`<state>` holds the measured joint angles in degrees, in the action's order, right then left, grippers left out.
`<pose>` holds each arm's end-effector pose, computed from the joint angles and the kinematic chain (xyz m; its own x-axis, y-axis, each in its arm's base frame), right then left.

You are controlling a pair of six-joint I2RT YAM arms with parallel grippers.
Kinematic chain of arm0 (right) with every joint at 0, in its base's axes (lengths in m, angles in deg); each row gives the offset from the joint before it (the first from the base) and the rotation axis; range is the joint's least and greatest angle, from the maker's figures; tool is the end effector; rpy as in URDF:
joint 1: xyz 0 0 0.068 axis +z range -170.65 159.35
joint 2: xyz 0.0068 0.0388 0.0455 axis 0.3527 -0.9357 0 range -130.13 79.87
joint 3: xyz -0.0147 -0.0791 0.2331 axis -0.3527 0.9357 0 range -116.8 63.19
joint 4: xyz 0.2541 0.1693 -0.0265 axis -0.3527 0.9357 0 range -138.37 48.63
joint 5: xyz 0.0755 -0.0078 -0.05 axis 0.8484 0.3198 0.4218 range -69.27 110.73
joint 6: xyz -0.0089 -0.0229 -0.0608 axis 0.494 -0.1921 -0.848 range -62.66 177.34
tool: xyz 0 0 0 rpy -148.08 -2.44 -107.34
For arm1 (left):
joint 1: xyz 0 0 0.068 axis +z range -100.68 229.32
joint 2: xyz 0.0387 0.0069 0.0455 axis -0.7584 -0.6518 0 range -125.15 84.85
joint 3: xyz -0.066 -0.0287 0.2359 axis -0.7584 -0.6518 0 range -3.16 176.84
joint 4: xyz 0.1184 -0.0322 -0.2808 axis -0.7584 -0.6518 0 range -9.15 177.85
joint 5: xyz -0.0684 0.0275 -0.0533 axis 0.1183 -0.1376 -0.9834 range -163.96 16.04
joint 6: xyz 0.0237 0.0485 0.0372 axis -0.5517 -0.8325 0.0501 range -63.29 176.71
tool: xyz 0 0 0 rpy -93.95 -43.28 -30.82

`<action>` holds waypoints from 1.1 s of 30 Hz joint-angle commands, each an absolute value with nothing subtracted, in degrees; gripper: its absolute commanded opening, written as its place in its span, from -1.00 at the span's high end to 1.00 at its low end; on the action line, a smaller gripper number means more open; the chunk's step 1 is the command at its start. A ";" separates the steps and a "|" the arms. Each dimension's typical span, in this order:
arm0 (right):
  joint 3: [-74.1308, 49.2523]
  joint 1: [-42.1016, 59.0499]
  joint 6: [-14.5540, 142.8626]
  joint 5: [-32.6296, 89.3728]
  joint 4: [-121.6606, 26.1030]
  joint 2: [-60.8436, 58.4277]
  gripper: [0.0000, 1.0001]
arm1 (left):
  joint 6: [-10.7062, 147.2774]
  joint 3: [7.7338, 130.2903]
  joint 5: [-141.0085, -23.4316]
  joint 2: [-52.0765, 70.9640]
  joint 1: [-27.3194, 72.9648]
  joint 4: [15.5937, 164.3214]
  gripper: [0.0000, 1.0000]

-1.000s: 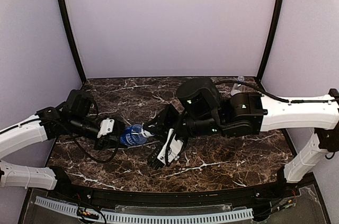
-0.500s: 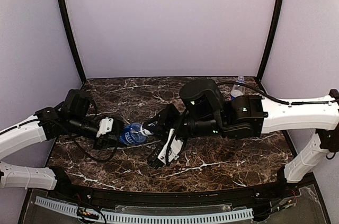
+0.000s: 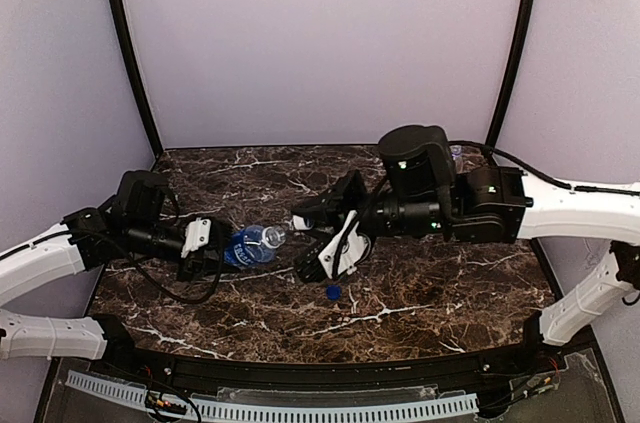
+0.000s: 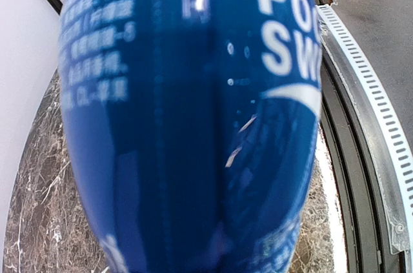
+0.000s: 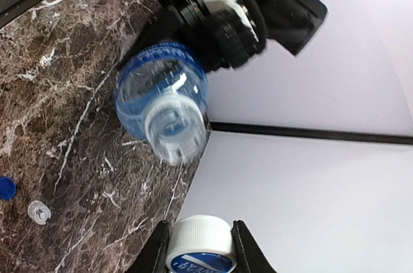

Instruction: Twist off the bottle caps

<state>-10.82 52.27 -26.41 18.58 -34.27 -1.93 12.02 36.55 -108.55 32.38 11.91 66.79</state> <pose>0.1196 0.3824 0.3208 0.9275 -0.3636 -0.0871 -0.2118 -0.3188 -0.9239 0.1975 -0.1880 0.2304 0.3008 0.4987 -0.8129 0.9328 0.0233 0.3595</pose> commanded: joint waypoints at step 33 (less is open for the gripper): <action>-15.60 30.11 76.09 25.27 -1.03 -30.89 1.00 | 27.55 32.64 -102.55 34.34 11.82 87.60 0.60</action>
